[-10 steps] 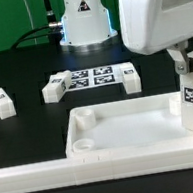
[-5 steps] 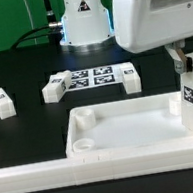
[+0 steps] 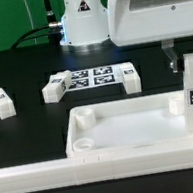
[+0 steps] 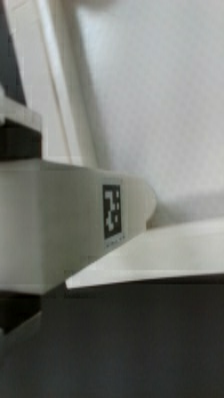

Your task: Assemble desk

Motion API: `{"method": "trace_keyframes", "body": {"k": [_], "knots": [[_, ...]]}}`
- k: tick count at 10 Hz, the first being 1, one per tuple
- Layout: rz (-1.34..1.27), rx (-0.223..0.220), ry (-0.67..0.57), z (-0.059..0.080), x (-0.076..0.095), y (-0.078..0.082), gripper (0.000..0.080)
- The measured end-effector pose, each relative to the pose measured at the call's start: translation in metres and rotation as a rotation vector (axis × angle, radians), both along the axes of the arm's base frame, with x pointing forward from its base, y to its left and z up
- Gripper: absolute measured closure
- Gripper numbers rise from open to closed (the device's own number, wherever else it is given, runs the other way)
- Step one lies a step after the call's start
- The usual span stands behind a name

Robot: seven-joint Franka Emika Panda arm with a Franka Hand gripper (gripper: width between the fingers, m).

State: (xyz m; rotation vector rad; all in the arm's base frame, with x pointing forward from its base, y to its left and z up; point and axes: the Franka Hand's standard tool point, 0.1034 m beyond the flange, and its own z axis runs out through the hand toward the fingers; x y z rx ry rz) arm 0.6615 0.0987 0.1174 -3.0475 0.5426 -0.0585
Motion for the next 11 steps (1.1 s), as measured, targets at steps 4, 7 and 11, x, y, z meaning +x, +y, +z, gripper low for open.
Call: {"method": "trace_keyframes", "body": {"k": [4,7,11], "knots": [[-0.330,0.018,0.014,-0.0009,0.0003,-0.0009,0.0509],[-0.626,0.052,0.028,-0.0013,0.0012,-0.0024,0.0509],[-0.597,0.053,0.030,-0.0014,0.0008,-0.0012,0.0404]]}}
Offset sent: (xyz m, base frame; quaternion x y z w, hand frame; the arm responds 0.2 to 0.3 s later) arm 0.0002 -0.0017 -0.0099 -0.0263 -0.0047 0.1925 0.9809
